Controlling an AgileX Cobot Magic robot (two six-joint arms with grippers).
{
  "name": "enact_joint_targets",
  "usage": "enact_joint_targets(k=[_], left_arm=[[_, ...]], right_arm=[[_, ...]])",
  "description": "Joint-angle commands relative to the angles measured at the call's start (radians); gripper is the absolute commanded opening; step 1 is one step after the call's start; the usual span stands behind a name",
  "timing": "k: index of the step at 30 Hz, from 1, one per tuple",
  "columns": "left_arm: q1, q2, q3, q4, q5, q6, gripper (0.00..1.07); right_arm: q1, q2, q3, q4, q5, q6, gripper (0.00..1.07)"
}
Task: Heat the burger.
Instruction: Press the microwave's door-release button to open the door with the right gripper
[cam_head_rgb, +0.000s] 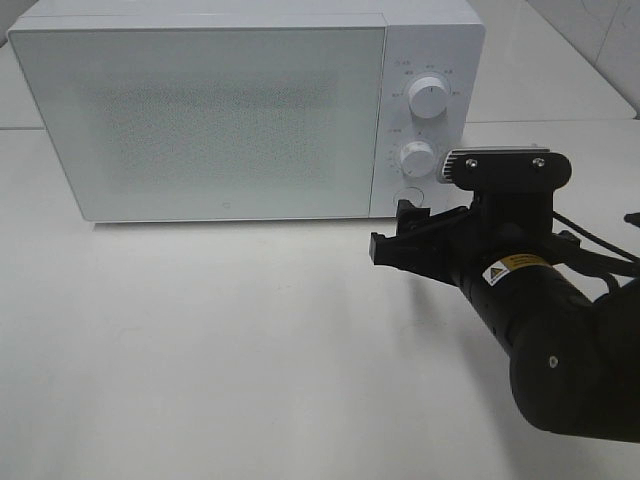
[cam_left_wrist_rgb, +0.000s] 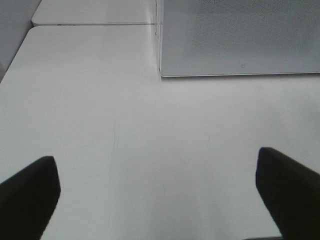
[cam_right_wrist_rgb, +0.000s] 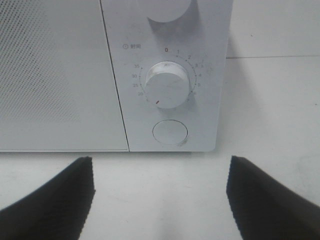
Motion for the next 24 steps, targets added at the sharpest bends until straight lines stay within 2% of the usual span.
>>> enact_joint_targets(k=[1, 8, 9, 10, 11, 15, 17, 19, 20, 24], left_arm=[[0.002, -0.005, 0.004, -0.008, 0.003, -0.005, 1.0], [0.002, -0.005, 0.004, -0.008, 0.003, -0.005, 1.0], [0.002, -0.005, 0.004, -0.008, 0.003, -0.005, 1.0], [0.002, -0.005, 0.004, -0.008, 0.003, -0.005, 1.0], [0.002, -0.005, 0.004, -0.008, 0.003, -0.005, 1.0], [0.002, -0.005, 0.004, -0.008, 0.003, -0.005, 1.0], [0.002, -0.005, 0.004, -0.008, 0.003, -0.005, 1.0], [0.002, -0.005, 0.004, -0.008, 0.003, -0.005, 1.0], [0.002, -0.005, 0.004, -0.008, 0.003, -0.005, 1.0], [0.002, -0.005, 0.004, -0.008, 0.003, -0.005, 1.0]], right_arm=[[0.003, -0.005, -0.009, -0.003, -0.008, 0.092, 0.68], [0.003, -0.005, -0.009, -0.003, -0.008, 0.428, 0.55], [0.003, -0.005, -0.009, -0.003, -0.01, 0.572, 0.5], [0.003, -0.005, -0.009, -0.003, -0.01, 0.572, 0.5], [0.003, -0.005, -0.009, -0.003, -0.01, 0.704, 0.45], [0.003, -0.005, -0.009, -0.003, -0.01, 0.887, 0.38], [0.003, -0.005, -0.009, -0.003, -0.01, 1.054, 0.29], [0.003, -0.005, -0.009, -0.003, -0.01, 1.116, 0.26], [0.003, -0.005, -0.009, -0.003, -0.009, 1.219, 0.2], [0.003, -0.005, -0.009, -0.003, -0.002, 1.334, 0.12]])
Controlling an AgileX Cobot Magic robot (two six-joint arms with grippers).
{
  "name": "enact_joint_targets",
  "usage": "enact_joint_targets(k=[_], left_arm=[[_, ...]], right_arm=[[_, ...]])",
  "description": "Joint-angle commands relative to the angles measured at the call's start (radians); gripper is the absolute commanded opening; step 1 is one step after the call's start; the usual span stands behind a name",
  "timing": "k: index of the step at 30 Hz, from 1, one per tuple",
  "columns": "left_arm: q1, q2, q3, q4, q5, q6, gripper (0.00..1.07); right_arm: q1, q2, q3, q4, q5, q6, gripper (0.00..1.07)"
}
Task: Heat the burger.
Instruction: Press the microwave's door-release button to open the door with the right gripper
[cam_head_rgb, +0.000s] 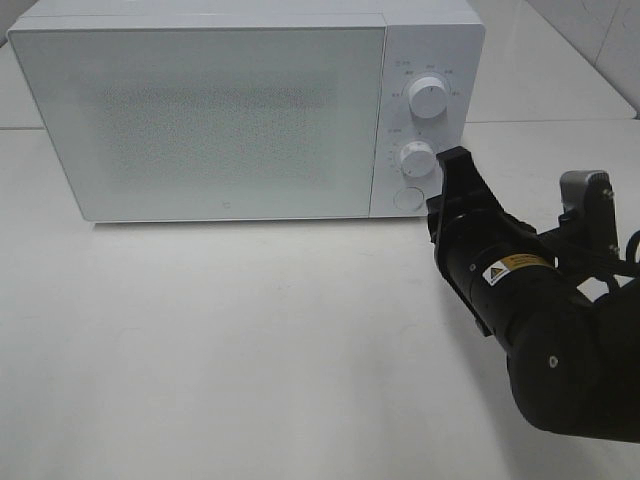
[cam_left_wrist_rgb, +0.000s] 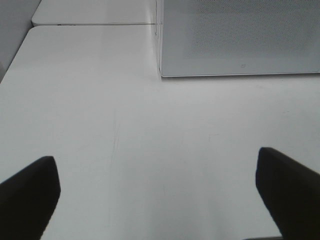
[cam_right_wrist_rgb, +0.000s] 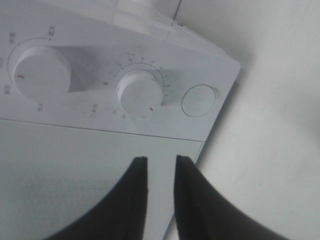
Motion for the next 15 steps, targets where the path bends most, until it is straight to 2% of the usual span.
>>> enact_joint_targets(k=[1, 5, 15], left_arm=[[0.002, -0.005, 0.004, -0.008, 0.003, -0.005, 1.0], [0.002, -0.005, 0.004, -0.008, 0.003, -0.005, 1.0], [0.002, -0.005, 0.004, -0.008, 0.003, -0.005, 1.0]], right_arm=[[0.003, -0.005, -0.009, -0.002, 0.0, 0.162, 0.08], [0.003, -0.005, -0.01, 0.021, 0.003, 0.206, 0.0], [0.001, 0.029, -0.024, 0.053, 0.042, 0.228, 0.0]])
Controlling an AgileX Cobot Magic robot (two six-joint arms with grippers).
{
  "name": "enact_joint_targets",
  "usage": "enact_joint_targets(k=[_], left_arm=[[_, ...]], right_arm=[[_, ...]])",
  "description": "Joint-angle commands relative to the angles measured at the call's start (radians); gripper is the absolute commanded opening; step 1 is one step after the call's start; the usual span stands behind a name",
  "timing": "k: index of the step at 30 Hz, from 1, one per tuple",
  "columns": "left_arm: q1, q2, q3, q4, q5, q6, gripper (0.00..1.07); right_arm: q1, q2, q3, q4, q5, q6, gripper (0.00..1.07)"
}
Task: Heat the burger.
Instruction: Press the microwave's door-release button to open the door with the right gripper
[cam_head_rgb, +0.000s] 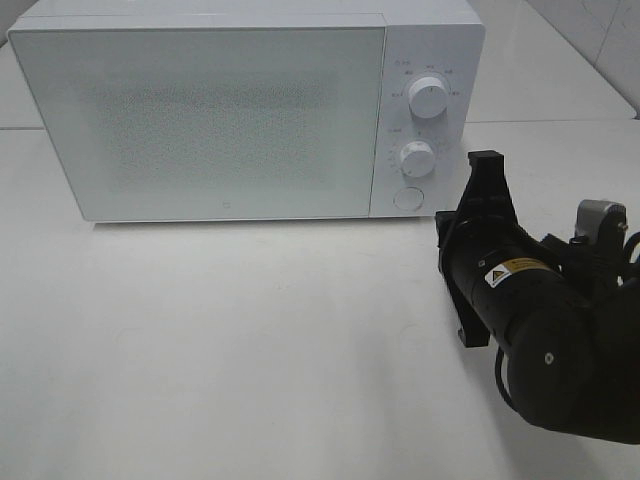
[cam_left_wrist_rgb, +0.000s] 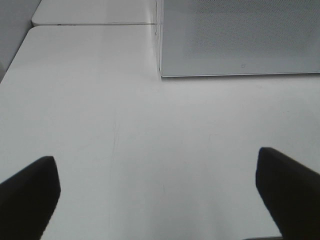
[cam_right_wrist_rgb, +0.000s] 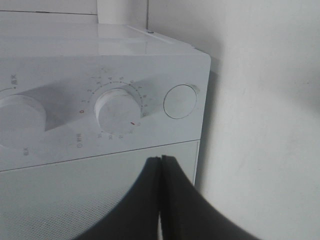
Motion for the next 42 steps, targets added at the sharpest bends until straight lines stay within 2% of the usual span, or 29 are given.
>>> enact_joint_targets(k=[1, 8, 13, 24, 42], left_arm=[[0.002, -0.005, 0.004, -0.008, 0.003, -0.005, 1.0], [0.002, -0.005, 0.004, -0.008, 0.003, -0.005, 1.0], [0.002, -0.005, 0.004, -0.007, 0.003, -0.005, 1.0], [0.002, -0.005, 0.004, -0.007, 0.003, -0.005, 1.0], [0.002, -0.005, 0.004, -0.008, 0.003, -0.005, 1.0]], right_arm=[[0.001, 0.032, -0.034, 0.0, 0.016, 0.008, 0.0], [-0.02, 0.091, -0.096, -0.008, 0.04, 0.009, 0.0], [-0.096, 0.123, -0.156, -0.052, 0.083, 0.008, 0.0], [-0.177, 0.2, -0.244, -0.126, 0.131, 0.049, 0.0], [-0.248, 0.308, -0.376, -0.157, 0.183, 0.052, 0.0]])
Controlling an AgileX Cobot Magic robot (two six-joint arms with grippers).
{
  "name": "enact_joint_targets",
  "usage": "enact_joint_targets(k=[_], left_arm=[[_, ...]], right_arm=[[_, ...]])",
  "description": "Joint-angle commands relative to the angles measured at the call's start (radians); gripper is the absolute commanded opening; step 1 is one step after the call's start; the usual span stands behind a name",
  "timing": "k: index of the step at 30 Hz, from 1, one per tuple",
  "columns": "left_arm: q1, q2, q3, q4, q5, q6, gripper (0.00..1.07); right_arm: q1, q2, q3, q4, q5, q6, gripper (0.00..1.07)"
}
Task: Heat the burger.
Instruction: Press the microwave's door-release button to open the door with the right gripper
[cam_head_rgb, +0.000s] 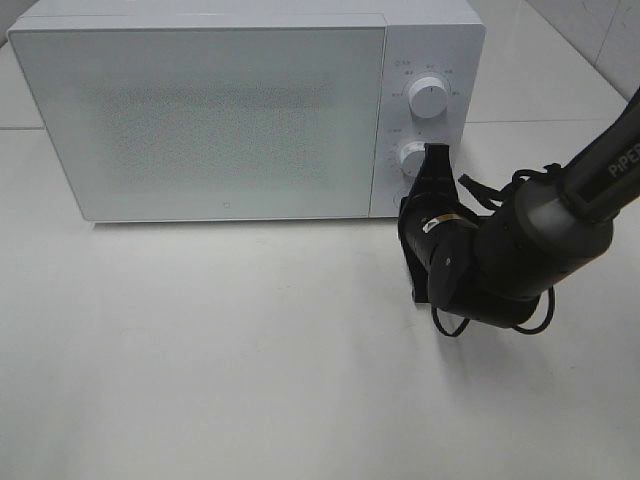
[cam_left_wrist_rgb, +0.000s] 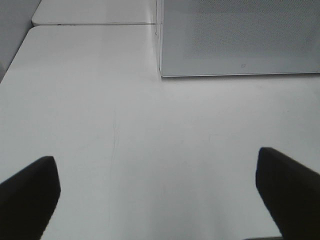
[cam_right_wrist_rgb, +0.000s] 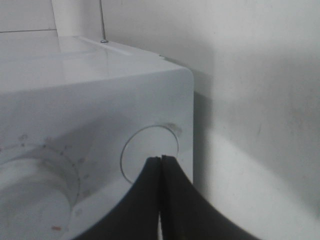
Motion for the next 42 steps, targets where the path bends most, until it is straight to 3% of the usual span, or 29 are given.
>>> enact_joint_targets(k=[1, 17, 42], left_arm=[[0.002, -0.005, 0.004, -0.008, 0.003, -0.005, 1.0], [0.002, -0.005, 0.004, -0.008, 0.003, -0.005, 1.0], [0.002, -0.005, 0.004, -0.008, 0.003, -0.005, 1.0]], right_arm=[[-0.02, 0.01, -0.025, -0.025, 0.006, 0.001, 0.0], [-0.037, 0.041, -0.08, 0.001, 0.016, -0.003, 0.0], [-0.06, 0.106, -0.239, -0.059, -0.284, -0.011, 0.0]])
